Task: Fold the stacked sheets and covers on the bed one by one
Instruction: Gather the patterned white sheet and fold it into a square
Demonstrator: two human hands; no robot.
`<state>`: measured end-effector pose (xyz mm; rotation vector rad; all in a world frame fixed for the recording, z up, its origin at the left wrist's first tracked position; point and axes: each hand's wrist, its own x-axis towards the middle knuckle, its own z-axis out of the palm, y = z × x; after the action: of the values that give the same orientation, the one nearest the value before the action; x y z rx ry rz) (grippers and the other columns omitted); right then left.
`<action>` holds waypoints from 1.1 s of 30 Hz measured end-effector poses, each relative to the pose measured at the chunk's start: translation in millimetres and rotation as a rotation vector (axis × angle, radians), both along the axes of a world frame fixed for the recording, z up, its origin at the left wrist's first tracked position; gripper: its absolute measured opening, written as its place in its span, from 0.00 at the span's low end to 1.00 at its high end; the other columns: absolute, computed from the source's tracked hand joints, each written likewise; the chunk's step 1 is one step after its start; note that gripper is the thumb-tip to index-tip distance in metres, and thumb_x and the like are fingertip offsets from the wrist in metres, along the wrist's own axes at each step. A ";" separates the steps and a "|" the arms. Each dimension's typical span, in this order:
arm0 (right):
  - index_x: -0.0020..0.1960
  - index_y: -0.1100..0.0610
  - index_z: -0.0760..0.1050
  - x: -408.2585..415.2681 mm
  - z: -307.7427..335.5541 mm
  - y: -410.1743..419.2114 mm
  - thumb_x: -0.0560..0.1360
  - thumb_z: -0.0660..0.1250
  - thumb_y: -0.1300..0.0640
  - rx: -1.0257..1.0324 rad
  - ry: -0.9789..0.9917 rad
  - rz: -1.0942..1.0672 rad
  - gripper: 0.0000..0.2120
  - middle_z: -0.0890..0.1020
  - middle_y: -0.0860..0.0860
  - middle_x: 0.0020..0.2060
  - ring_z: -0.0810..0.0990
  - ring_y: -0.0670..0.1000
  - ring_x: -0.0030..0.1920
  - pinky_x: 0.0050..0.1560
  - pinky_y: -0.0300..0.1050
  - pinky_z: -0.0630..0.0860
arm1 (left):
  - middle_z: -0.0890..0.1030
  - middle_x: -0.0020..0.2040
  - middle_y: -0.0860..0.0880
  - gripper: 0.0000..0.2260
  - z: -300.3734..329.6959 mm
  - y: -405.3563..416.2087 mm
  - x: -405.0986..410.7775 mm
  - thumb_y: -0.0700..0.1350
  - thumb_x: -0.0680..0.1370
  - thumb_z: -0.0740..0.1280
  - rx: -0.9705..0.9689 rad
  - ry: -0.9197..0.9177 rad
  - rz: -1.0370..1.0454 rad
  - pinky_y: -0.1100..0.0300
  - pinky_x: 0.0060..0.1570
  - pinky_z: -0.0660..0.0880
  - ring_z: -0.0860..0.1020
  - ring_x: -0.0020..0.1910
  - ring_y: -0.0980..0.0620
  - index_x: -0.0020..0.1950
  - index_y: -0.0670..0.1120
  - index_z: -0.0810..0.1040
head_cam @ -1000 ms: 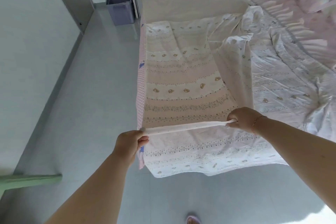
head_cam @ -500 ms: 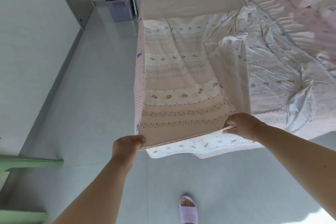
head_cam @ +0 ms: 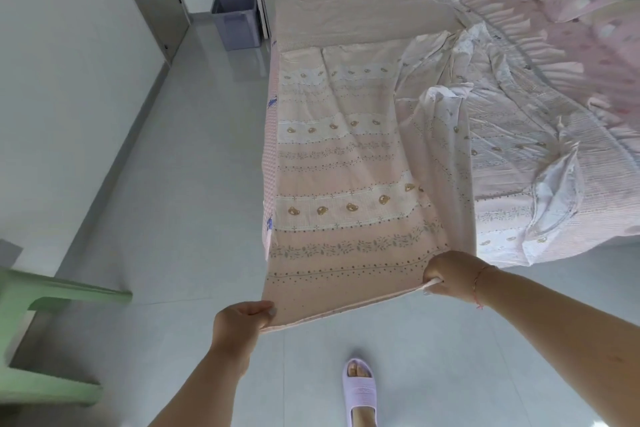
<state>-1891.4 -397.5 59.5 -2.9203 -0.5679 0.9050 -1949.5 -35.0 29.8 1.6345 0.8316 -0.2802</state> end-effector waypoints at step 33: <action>0.60 0.53 0.77 105.8 16.0 -147.9 0.78 0.61 0.44 0.063 0.062 -0.544 0.17 0.80 0.51 0.57 0.76 0.51 0.59 0.57 0.41 0.69 | 0.81 0.43 0.43 0.03 61.5 -223.4 250.6 0.37 0.78 0.67 -0.094 -0.035 -0.474 0.58 0.42 0.78 0.79 0.42 0.47 0.49 0.42 0.81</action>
<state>-1785.6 -545.4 75.5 -2.7430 0.1969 0.8691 -1698.9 -258.4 91.3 1.7269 0.3878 -0.6100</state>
